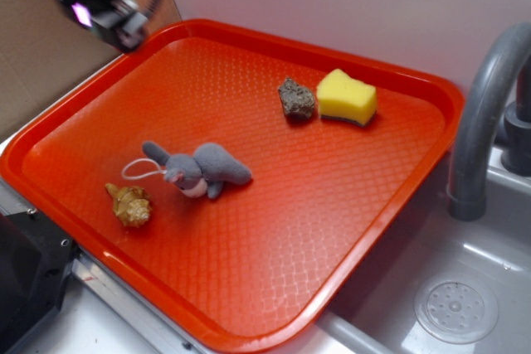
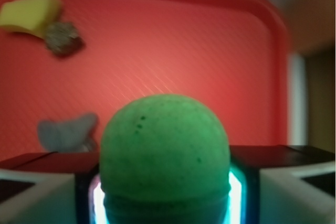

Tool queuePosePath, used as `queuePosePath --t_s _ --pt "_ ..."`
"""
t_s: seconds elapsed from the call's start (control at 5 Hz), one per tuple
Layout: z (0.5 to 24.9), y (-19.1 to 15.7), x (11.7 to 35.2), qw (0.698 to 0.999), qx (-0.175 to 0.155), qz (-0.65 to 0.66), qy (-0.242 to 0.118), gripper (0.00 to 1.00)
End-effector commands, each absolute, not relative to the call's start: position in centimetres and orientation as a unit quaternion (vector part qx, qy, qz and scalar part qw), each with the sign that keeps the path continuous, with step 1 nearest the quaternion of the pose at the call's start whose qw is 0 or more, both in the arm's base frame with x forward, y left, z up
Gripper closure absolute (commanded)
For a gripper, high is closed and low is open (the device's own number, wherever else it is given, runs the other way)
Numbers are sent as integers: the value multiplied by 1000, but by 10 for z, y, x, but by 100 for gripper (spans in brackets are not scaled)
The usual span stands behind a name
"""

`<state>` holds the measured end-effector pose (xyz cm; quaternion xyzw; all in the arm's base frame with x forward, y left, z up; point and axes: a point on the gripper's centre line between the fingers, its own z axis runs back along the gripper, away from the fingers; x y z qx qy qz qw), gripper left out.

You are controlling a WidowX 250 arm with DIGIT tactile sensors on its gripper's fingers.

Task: Grab the green ball.

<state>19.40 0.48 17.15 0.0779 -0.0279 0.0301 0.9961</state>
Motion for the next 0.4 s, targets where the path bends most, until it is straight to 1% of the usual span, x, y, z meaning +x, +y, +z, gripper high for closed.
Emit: queuePosePath --t_s 0.0,0.2 --pt "198 17 174 978 52 202 -6 100" --pt "190 20 178 977 66 204 -23 100"
